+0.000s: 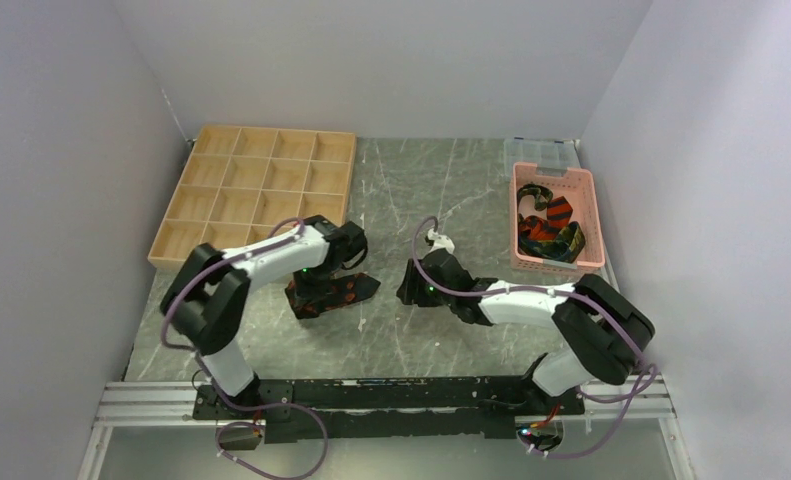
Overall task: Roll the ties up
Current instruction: Roll the tie at the center of the board.
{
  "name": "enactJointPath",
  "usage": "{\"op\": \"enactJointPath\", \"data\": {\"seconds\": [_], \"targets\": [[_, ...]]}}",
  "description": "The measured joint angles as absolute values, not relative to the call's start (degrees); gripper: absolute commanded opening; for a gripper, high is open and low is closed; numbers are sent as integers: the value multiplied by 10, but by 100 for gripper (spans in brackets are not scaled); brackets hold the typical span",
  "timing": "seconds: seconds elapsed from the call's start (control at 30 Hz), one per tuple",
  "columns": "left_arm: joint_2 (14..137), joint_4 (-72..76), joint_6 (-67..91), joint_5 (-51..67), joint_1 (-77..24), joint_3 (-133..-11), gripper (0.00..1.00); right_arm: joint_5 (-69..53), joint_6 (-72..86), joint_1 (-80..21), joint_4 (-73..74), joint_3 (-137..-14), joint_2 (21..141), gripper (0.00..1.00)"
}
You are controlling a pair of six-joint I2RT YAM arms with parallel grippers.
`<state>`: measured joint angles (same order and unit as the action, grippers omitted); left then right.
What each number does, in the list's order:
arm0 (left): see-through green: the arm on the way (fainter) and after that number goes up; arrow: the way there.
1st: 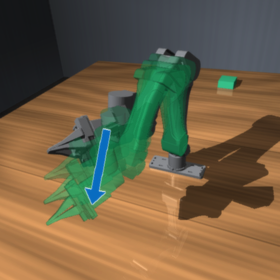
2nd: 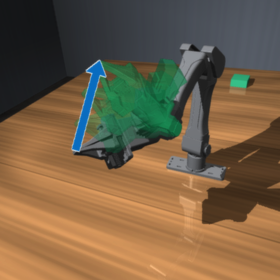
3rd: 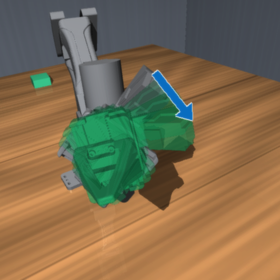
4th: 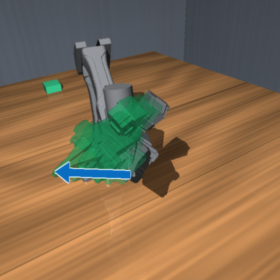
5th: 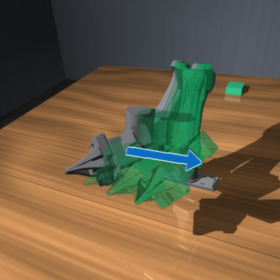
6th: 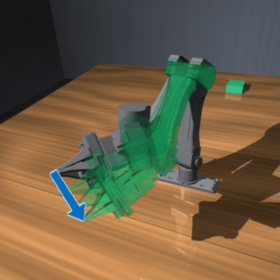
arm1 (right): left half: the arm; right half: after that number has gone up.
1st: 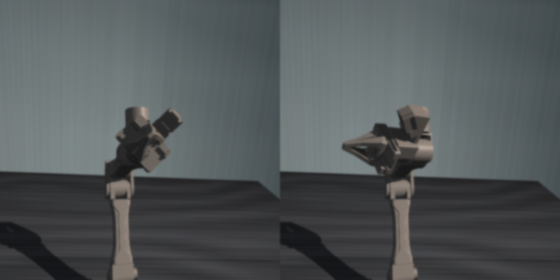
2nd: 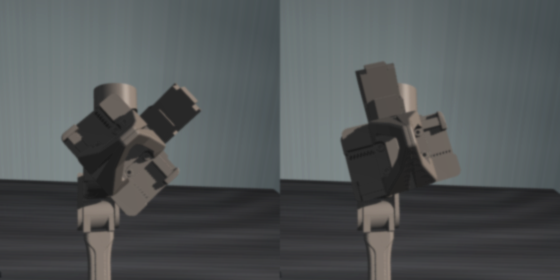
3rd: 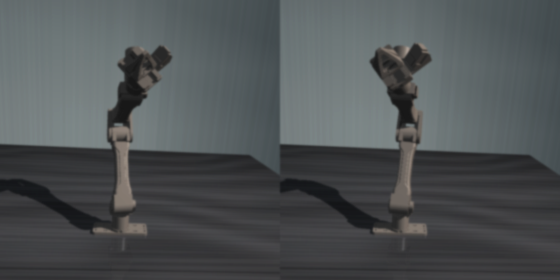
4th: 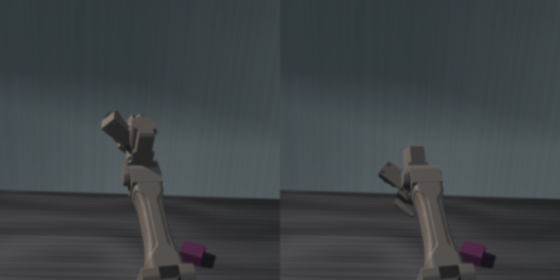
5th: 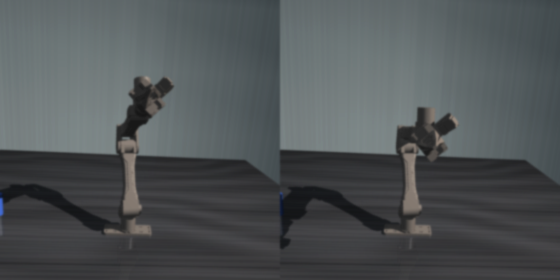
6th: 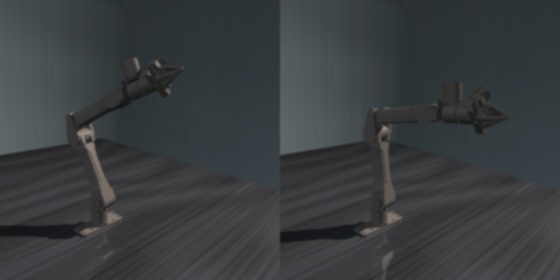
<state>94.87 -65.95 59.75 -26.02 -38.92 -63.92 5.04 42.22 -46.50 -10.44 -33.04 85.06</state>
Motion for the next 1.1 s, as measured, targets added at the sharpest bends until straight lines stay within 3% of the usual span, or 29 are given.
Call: {"op": "enactJointPath", "data": {"seconds": [0.27, 0.37, 0.53, 0.7, 1.1], "targets": [[1069, -733, 633, -327, -449, -712, 7, 57, 422, -465, -105, -306, 812, 53], [1085, -740, 637, -333, -462, -731, 19, 58, 422, -465, -105, -297, 806, 53], [1085, -718, 622, -326, -474, -740, 52, 60, 423, -465, -105, -284, 805, 54], [1082, -702, 602, -311, -475, -740, 65, 60, 425, -465, -106, -284, 805, 54], [1035, -641, 589, -282, -492, -740, 70, 60, 425, -465, -114, -283, 806, 54]]}}
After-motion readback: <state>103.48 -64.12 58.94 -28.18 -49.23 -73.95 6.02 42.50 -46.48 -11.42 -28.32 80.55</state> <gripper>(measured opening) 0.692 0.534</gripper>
